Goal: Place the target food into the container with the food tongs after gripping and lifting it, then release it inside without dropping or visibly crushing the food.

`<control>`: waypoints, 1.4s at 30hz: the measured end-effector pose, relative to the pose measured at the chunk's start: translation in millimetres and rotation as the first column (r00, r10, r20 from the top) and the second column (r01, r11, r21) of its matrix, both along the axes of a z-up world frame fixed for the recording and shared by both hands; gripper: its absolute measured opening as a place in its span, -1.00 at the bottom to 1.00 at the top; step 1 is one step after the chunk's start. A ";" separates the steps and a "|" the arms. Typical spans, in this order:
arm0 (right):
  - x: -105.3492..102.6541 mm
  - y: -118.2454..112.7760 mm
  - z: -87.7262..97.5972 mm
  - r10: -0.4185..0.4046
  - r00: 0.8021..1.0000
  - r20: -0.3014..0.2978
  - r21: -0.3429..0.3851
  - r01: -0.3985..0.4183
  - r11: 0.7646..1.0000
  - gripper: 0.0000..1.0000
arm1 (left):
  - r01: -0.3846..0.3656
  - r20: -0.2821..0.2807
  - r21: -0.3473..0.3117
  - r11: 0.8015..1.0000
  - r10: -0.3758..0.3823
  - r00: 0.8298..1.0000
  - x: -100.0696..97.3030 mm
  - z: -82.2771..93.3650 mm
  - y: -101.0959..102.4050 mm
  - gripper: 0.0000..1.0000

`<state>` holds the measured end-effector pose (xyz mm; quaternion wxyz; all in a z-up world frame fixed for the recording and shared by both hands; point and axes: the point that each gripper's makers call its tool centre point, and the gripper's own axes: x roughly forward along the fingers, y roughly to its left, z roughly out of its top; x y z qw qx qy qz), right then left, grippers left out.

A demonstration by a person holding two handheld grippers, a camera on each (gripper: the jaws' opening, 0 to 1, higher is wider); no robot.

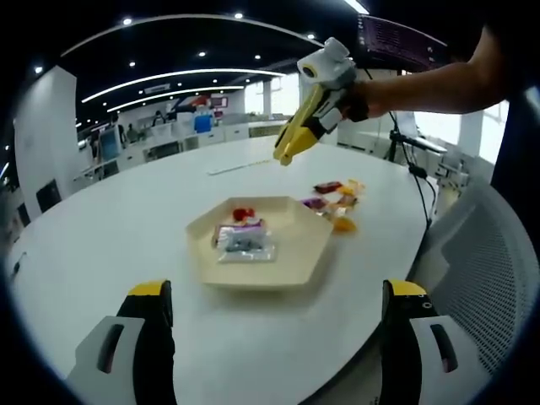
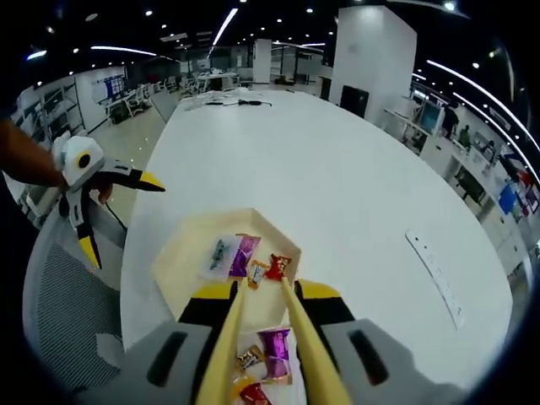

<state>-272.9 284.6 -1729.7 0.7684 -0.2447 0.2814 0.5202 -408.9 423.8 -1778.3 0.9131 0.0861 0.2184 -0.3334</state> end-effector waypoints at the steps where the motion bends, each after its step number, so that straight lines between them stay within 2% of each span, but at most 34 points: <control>1: -1.1 -1.6 -0.2 -0.002 1.000 0.000 0.002 0.002 1.000 -0.48 | 0.000 0.000 -0.001 1.000 0.000 1.000 0.2 -0.5 0.1 0.99; 29: -31.4 -46.0 -39.2 -0.085 0.996 -0.037 -0.015 0.084 0.996 -0.48 | 0.022 -0.008 0.006 1.000 -0.022 1.000 -2.2 -2.9 -2.6 0.99; 37: -36.3 -48.3 -50.2 -0.107 0.993 -0.052 -0.017 0.106 0.994 -0.48 | 0.025 -0.009 0.007 1.000 -0.025 1.000 -2.6 -2.8 -3.4 0.99; 42: -38.5 -51.4 -65.1 -0.129 0.989 -0.071 -0.042 0.127 0.991 -0.48 | 0.022 -0.008 0.005 1.000 -0.022 1.000 -2.1 -2.6 -3.2 0.99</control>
